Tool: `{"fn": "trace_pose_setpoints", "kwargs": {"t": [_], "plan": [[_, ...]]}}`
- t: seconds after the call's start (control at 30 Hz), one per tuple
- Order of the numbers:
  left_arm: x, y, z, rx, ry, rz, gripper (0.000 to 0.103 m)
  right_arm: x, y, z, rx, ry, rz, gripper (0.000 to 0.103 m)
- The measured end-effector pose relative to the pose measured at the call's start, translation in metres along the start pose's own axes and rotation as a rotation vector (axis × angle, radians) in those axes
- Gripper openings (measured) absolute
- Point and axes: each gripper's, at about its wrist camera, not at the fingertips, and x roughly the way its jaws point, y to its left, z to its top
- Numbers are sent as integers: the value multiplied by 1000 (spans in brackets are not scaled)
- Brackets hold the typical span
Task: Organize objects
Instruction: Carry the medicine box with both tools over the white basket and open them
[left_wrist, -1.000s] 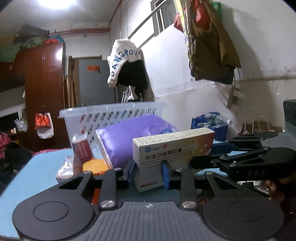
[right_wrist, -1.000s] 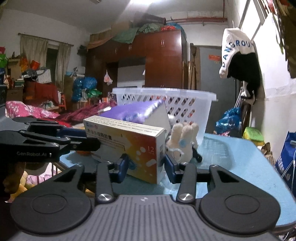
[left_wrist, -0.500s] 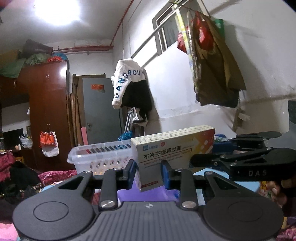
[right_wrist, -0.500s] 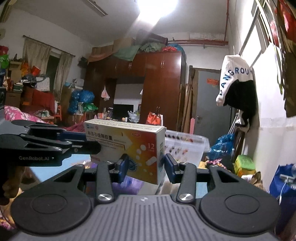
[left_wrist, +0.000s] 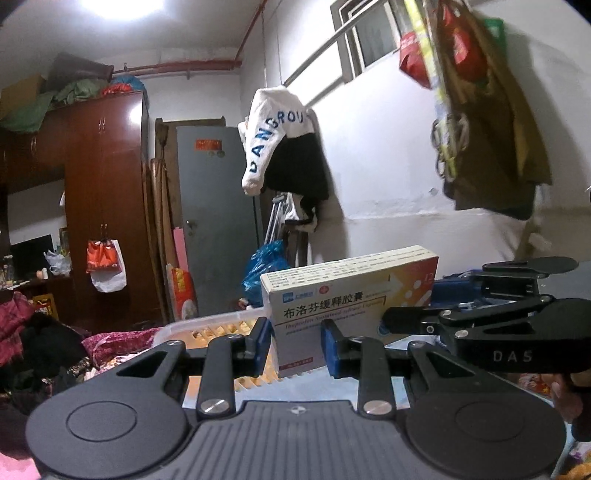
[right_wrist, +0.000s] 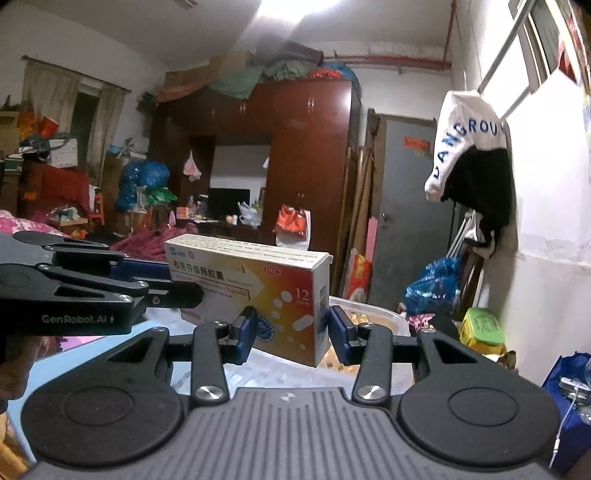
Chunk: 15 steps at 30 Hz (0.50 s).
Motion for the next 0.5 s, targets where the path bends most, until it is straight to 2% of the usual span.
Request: {"fn": "trace_pose_setpoints", "kwargs": {"t": [0.13, 0.3, 0.5], "plan": [[26, 12, 8, -7, 38, -4, 34, 22, -7, 3, 22, 28, -3, 46], [67, 27, 9, -37, 150, -10, 34, 47, -12, 0, 22, 107, -15, 46], [88, 35, 2, -34, 239, 5, 34, 68, -13, -9, 41, 199, -12, 46]]}}
